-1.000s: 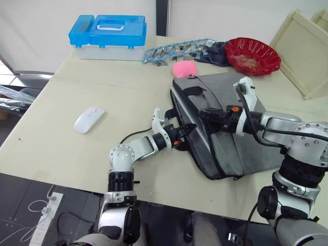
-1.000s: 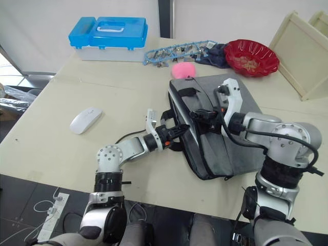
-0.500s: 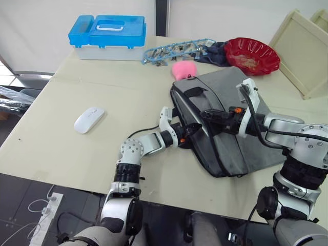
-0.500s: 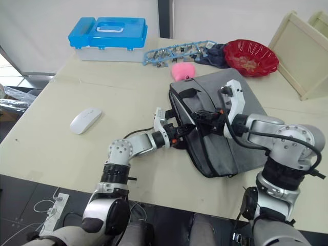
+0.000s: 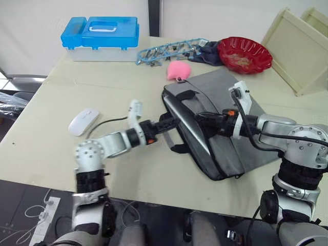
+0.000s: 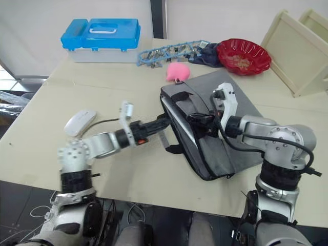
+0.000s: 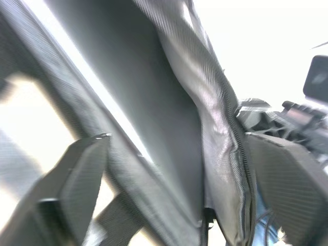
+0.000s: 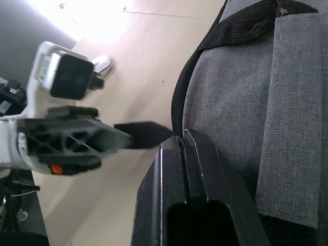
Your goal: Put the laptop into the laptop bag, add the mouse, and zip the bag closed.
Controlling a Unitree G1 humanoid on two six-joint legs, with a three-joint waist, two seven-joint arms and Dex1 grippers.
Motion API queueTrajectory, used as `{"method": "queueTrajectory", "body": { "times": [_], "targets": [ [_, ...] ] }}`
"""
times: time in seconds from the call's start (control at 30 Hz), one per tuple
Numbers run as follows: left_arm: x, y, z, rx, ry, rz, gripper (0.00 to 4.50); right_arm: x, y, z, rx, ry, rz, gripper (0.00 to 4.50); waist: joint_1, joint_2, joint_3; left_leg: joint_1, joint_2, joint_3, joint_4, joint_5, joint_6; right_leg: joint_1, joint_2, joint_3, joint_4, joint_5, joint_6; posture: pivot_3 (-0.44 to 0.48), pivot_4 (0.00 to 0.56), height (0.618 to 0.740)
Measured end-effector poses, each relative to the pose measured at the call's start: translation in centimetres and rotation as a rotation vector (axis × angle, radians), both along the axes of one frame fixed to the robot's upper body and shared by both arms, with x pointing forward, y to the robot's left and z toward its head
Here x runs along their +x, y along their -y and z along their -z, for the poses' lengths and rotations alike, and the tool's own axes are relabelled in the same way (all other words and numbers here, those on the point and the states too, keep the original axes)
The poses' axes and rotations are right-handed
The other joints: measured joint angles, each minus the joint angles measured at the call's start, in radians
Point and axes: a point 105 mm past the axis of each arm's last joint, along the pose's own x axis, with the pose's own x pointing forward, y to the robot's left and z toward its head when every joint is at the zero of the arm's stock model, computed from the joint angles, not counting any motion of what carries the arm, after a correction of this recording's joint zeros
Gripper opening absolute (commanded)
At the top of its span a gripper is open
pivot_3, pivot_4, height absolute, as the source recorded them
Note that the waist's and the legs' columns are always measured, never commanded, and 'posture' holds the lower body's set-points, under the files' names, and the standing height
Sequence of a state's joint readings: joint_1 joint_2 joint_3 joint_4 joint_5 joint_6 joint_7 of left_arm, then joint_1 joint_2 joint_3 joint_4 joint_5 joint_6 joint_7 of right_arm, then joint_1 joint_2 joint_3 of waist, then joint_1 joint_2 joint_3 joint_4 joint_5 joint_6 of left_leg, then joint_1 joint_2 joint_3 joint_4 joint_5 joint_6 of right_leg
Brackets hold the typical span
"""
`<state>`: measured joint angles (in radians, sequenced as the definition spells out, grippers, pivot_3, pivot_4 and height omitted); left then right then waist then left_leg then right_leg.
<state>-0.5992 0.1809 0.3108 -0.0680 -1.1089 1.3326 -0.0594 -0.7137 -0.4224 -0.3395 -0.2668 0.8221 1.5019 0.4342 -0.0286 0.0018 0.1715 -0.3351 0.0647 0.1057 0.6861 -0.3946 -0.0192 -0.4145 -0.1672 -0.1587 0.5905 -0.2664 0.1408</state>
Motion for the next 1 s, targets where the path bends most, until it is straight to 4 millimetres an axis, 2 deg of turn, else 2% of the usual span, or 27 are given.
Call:
{"method": "queueTrajectory", "body": {
  "times": [0.07,0.13,0.2,0.27,0.33,0.4,0.53,0.57,0.6,0.7,0.73,0.8,0.9,0.97,1.0],
  "targets": [
    [-0.7,-2.7,-0.6,0.071,0.054,-0.026,4.45,0.1,0.0,0.5,-0.007,-0.001,0.004,0.0,0.0,0.0,0.0,0.0,0.0,0.0,0.0,0.0,0.0,0.0,0.0,0.0,0.0,0.0,0.0,0.0,0.15,0.74],
    [-1.8,-4.4,-1.3,0.132,0.133,-0.033,4.45,0.4,-0.3,0.9,-0.015,0.002,0.002,0.0,0.001,0.0,0.0,0.0,0.0,0.0,0.0,0.0,0.0,0.0,0.0,0.0,0.0,0.0,0.0,0.0,0.15,0.74],
    [-3.0,-6.1,-0.8,0.233,0.211,-0.077,4.45,0.5,-0.6,1.2,-0.035,0.021,-0.01,0.0,-0.003,0.0,0.0,0.002,0.0,0.0,-0.002,0.0,0.0,0.0,0.0,0.0,0.0,0.0,0.0,0.0,0.15,0.74],
    [-4.2,-8.3,0.0,0.319,0.331,-0.202,4.45,0.8,-0.5,1.8,-0.06,0.032,-0.012,0.0,-0.004,0.0,0.0,0.001,0.0,0.0,-0.003,0.0,0.0,-0.001,0.0,-0.001,-0.001,0.0,0.0,0.0,0.15,0.74],
    [-5.3,-9.9,1.0,0.417,0.376,-0.247,4.45,0.9,-0.4,2.1,-0.077,0.043,-0.018,0.0,-0.002,0.0,0.0,0.0,0.0,0.001,-0.002,0.0,0.0,-0.001,0.0,0.0,-0.001,0.0,0.0,0.0,0.15,0.74],
    [-6.5,-12.8,1.6,0.517,0.384,-0.316,4.45,1.0,-0.3,2.2,-0.094,0.061,-0.023,0.0,0.004,0.0,0.0,-0.001,0.0,0.001,-0.001,0.0,0.0,-0.001,0.0,0.0,-0.002,0.0,0.0,0.0,0.15,0.74],
    [-7.1,-17.9,-0.6,0.61,0.439,-0.52,4.45,1.1,-0.4,2.6,-0.12,0.087,-0.039,0.0,0.006,-0.001,0.0,-0.001,0.001,0.001,0.001,0.0,0.0,-0.001,0.0,0.001,-0.002,0.0,0.0,0.0,0.15,0.74],
    [-7.7,-20.3,-1.2,0.685,0.406,-0.575,4.45,1.1,-0.6,2.9,-0.129,0.094,-0.048,0.0,0.004,-0.001,0.0,0.0,0.001,0.001,0.0,0.0,0.0,-0.001,0.0,0.001,-0.001,0.0,-0.001,0.0,0.15,0.74],
    [-8.1,-21.8,-1.6,0.724,0.385,-0.607,4.45,1.1,-0.6,3.1,-0.134,0.096,-0.051,0.0,0.003,0.0,0.0,0.0,0.001,0.002,-0.001,0.0,0.0,-0.001,0.0,0.001,-0.001,0.0,-0.001,0.0,0.15,0.74],
    [-8.8,-23.8,-2.0,0.75,0.373,-0.652,4.45,1.3,-0.8,3.5,-0.153,0.106,-0.054,0.0,0.002,0.0,0.0,0.0,0.001,0.002,-0.002,0.0,-0.001,-0.002,0.0,0.001,-0.001,0.0,-0.001,0.0,0.15,0.74],
    [-9.2,-25.8,-2.3,0.792,0.37,-0.715,4.45,1.5,-1.0,3.6,-0.166,0.122,-0.055,0.0,0.001,0.0,0.0,-0.001,0.001,0.003,-0.002,0.0,-0.001,-0.003,0.0,0.001,-0.001,-0.001,-0.001,0.0,0.15,0.74],
    [-9.6,-28.0,-2.9,0.844,0.373,-0.785,4.45,1.6,-1.1,3.9,-0.18,0.13,-0.058,0.0,0.001,0.0,0.0,-0.001,0.001,0.003,-0.002,0.0,-0.001,-0.004,0.0,0.001,-0.001,-0.001,-0.001,0.0,0.15,0.74],
    [-10.0,-30.4,-3.1,0.918,0.39,-0.754,4.45,1.7,-1.2,4.2,-0.201,0.149,-0.066,0.0,0.001,0.0,0.0,-0.001,0.001,0.006,-0.003,0.0,-0.001,-0.006,0.0,0.001,0.0,-0.001,-0.002,0.0,0.15,0.74],
    [-11.0,-33.0,-3.0,0.993,0.401,-0.674,4.45,1.6,-1.4,4.6,-0.237,0.188,-0.09,0.0,0.0,-0.002,-0.001,-0.002,0.002,0.012,-0.004,-0.001,-0.002,-0.011,0.0,0.001,0.001,-0.002,-0.003,0.0,0.15,0.74],
    [-11.5,-33.5,-2.7,1.004,0.396,-0.638,4.45,1.6,-1.3,4.8,-0.257,0.203,-0.097,0.0,-0.002,-0.002,-0.001,-0.001,0.002,0.015,-0.005,-0.001,-0.002,-0.012,0.0,0.001,0.001,-0.002,-0.003,0.0,0.15,0.74]
  ]
}}
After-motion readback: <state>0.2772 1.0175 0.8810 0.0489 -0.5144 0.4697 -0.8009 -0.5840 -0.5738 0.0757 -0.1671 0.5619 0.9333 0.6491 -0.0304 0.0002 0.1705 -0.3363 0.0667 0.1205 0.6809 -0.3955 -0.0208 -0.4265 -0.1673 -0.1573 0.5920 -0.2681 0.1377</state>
